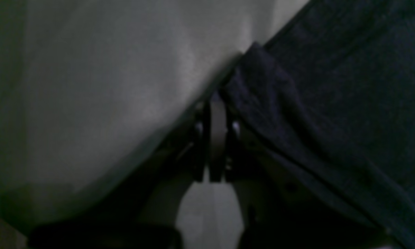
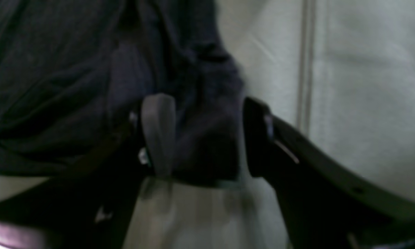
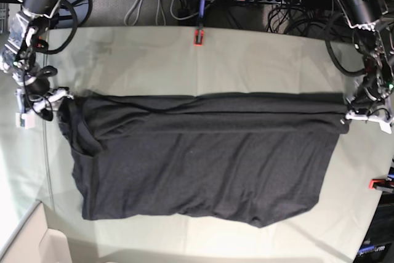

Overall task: Layout the t-shirt on the table in an organized manner, then fold the t-shirt properly
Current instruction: 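Adjust the folded edge with the right gripper while the left holds, then lift the folded edge with both grippers and pull it toward the robot, then grasp the shirt's opposite edge with both grippers at its ends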

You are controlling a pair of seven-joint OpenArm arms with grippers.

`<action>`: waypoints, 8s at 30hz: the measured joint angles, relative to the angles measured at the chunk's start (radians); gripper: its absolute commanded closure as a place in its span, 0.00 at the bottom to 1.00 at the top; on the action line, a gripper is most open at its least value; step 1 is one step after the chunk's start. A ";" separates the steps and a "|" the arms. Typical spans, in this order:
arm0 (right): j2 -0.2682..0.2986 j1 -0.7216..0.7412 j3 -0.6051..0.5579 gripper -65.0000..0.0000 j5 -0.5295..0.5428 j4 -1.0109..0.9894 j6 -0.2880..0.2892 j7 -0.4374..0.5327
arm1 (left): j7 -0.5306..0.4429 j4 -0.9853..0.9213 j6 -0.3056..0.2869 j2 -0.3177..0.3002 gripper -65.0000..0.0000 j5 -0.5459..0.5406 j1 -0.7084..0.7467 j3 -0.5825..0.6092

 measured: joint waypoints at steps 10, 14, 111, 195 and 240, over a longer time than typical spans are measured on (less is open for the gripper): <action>0.008 -0.027 0.010 0.51 0.001 -0.084 0.000 0.014 | 0.000 0.000 0.000 0.000 1.00 0.000 0.000 0.000; -0.006 -0.042 0.011 0.60 0.012 -0.084 0.000 0.028 | 0.001 0.000 0.000 -0.002 1.00 -0.002 0.013 0.000; -0.106 -0.512 0.104 0.95 0.012 0.362 0.002 -0.061 | 0.182 0.148 -0.005 -0.119 0.99 -0.011 0.307 0.004; -0.068 0.155 0.074 0.65 -0.288 0.076 0.003 -0.069 | -0.898 -0.949 -0.001 -0.044 0.42 -0.010 -0.488 0.752; 0.126 0.410 -0.180 0.65 -0.279 -0.723 -0.195 0.489 | -0.891 -0.949 -0.004 -0.044 0.99 -0.004 -0.491 0.752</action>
